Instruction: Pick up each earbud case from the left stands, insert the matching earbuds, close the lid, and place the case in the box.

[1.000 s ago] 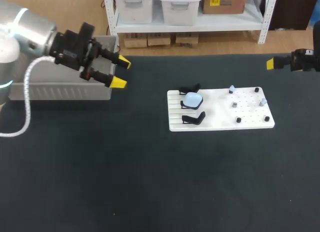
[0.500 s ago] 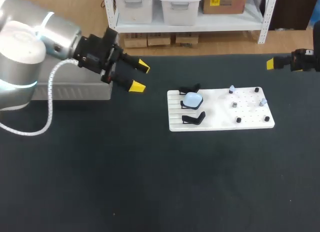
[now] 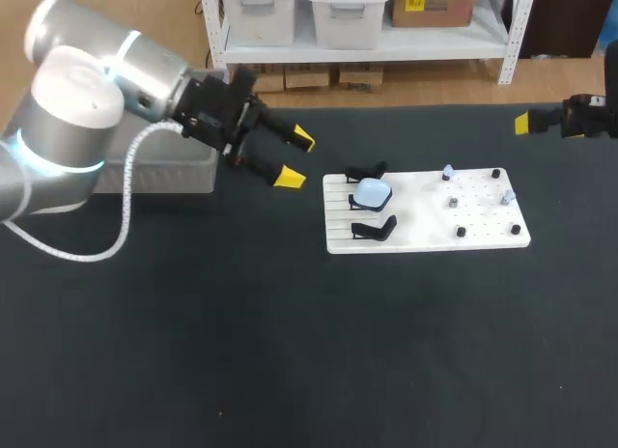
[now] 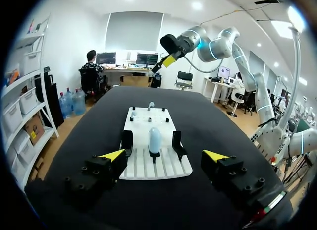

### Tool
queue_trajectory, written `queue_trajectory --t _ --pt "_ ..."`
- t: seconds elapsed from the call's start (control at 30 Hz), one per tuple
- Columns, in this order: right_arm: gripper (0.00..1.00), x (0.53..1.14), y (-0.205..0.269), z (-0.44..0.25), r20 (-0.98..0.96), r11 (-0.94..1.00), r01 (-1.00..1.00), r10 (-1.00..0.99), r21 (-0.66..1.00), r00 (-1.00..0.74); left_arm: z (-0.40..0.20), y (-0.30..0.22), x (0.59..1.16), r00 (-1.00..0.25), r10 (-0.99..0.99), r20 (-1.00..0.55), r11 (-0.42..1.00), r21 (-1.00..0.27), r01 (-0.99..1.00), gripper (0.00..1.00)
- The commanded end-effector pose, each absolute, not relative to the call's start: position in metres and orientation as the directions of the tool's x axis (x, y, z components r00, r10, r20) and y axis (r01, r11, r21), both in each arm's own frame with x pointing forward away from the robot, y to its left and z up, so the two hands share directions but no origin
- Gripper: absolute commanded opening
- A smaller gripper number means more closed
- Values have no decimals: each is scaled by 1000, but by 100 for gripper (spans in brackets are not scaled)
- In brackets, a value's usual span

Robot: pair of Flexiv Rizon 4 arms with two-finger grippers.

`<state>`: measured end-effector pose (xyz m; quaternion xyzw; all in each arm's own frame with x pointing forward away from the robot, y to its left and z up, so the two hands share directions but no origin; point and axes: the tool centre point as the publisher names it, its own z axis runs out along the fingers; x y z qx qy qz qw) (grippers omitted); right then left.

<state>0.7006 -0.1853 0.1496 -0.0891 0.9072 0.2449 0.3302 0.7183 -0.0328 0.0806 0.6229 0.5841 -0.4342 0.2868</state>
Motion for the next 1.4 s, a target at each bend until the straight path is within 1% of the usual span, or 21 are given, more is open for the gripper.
queue_trajectory --t 0.03,0.6,0.87,0.93,1.1,1.17,1.27,1.4 --pt "100 700 -186 150 -643 864 -324 0 385 -766 70 -44 722 -64 475 -878 -163 -160 974 100" --pt "100 700 -186 150 -643 864 -324 0 385 -766 53 -77 704 -51 485 -873 -155 -143 978 100" --pt "100 700 -186 150 -643 864 -324 0 385 -766 42 -94 702 -82 475 -876 -139 -167 976 100" --pt "100 700 -186 150 -643 864 -324 0 385 -766 40 -99 701 -83 475 -876 -137 -167 976 97" --pt "100 700 -186 150 -643 864 -324 0 385 -766 32 -105 699 -79 485 -871 -136 -164 977 96" --pt "100 700 -186 150 -643 864 -324 0 385 -766 31 -106 699 -79 482 -873 -130 -160 978 93" --pt "100 700 -186 150 -643 864 -324 0 385 -766 31 -106 700 -74 481 -873 -120 -150 981 84" --pt "100 700 -186 150 -643 864 -324 0 385 -766 31 -108 698 -58 481 -875 -121 -132 984 80"
